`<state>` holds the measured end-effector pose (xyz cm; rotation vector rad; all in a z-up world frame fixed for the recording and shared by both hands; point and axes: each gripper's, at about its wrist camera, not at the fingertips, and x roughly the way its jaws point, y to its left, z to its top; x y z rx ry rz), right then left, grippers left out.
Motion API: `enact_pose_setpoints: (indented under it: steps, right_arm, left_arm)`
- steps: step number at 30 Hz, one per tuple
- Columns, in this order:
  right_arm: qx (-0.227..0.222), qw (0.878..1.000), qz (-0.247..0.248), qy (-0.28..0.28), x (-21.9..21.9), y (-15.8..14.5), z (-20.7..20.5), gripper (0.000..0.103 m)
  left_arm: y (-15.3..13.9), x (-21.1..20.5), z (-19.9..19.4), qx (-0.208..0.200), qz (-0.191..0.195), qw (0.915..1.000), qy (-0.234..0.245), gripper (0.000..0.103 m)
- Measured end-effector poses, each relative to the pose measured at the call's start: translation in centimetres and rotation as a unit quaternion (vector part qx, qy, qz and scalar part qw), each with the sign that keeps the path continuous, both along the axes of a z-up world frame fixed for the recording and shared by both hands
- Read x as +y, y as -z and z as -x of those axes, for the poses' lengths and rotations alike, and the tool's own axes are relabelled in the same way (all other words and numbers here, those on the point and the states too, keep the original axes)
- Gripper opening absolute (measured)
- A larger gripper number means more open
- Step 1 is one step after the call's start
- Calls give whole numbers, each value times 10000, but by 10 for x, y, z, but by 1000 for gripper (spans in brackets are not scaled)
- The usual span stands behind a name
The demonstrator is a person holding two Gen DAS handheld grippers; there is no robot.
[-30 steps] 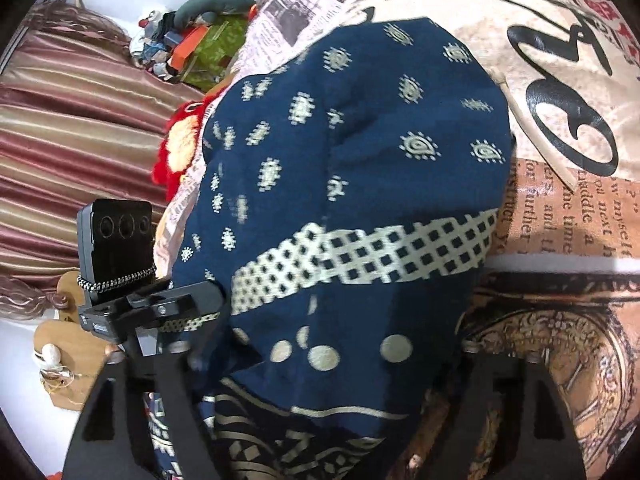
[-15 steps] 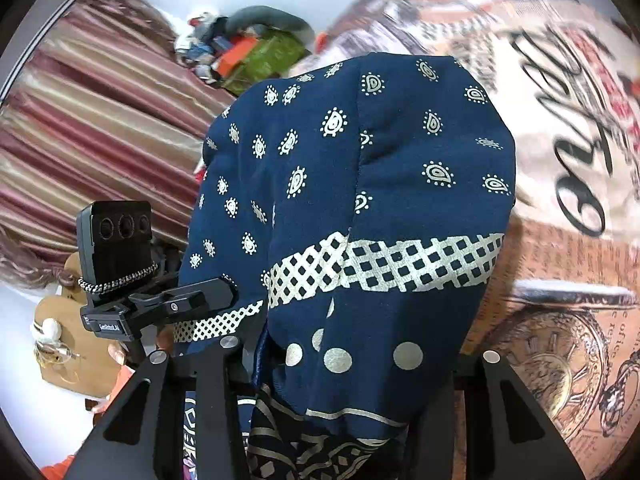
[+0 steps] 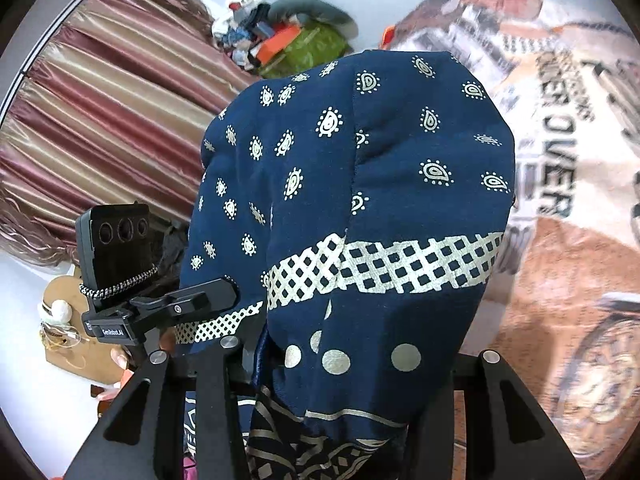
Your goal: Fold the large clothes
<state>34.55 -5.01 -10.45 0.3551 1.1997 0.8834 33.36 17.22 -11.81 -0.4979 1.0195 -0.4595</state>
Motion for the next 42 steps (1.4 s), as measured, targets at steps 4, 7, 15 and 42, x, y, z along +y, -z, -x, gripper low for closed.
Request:
enact_pose_setpoints:
  steps: [4,7,15,42]
  right_arm:
    - [219,9995,157,-180,23,35,-8,41]
    - [406,9984,310,-258,39,63,-18,41]
    - [479,9958,685,-366,53,115,-34,42]
    - [-2850,9229,2117,-1493,71,29,73,70]
  left_arm:
    - [42,23,-6,335,101,9993,-124,68]
    - [74,32,-10,563,117,9982,-186,68]
    - [121,36,-18,705,125,9973,-153,68]
    - [48,-48,71,-1222,-3465,9299,-137,68]
